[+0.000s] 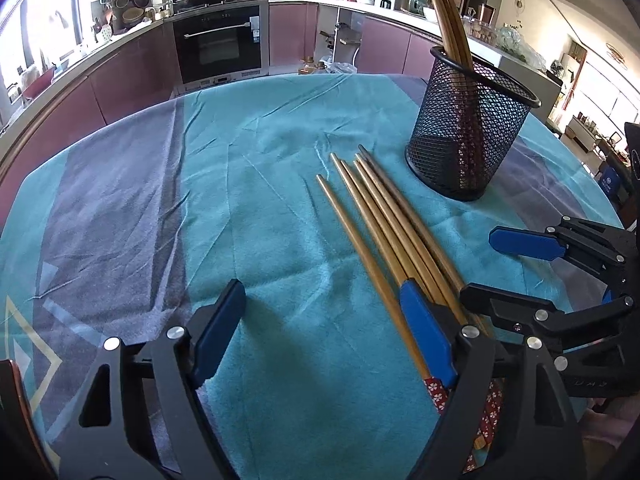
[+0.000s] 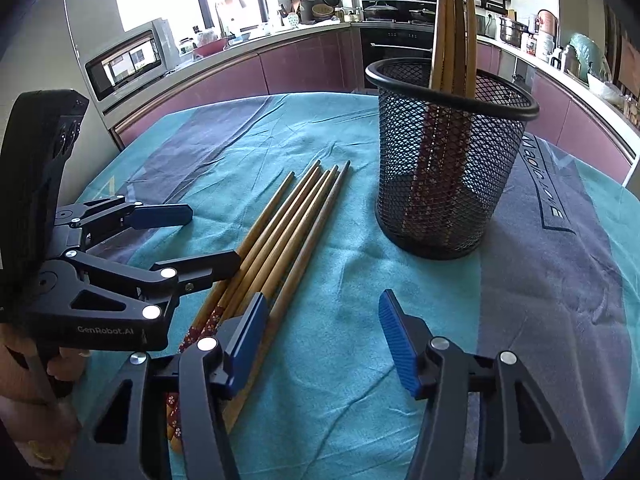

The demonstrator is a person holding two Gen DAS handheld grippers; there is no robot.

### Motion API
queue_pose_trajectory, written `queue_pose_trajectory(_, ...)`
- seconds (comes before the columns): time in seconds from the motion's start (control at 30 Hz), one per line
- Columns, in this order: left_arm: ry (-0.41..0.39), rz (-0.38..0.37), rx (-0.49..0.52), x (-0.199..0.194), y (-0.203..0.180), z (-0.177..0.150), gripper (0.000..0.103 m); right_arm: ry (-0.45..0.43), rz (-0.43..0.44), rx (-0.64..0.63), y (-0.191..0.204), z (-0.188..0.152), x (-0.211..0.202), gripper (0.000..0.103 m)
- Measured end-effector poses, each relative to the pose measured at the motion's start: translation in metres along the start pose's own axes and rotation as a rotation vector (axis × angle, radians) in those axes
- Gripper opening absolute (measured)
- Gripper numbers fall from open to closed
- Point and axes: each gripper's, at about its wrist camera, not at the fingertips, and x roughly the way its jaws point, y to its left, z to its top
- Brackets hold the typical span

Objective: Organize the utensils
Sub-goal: 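Move the open right tool over the chopsticks lying on the cloth, then lower the right tool onto one chopstick and close its fingers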

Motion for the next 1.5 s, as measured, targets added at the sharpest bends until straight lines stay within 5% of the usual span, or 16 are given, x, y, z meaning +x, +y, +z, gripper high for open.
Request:
queue_pose_trajectory(0.6,-0.001,-0.008,-0.007,0.000,0.007,0.005,0.039,0.006,-0.027,-0.011,0.005,0.020,0.018,0.036)
queue_pose_trajectory(0.83,0.000,-0.047,-0.049,0.000,0.008,0.006,0.014,-0.006,0.001,0.047,-0.003,0.021,0.018,0.020)
queue_pose_trajectory(1.0,-0.008,-0.059,-0.080,-0.001,0.009,0.002,0.011,-0.011,0.049,0.101,-0.010,0.018,0.017,0.008)
queue_pose_trajectory(1.5,-0.028,-0.120,-0.087,-0.016,0.005,-0.004,0.008,-0.049,0.144,0.094,-0.009,0.014,-0.004,0.006)
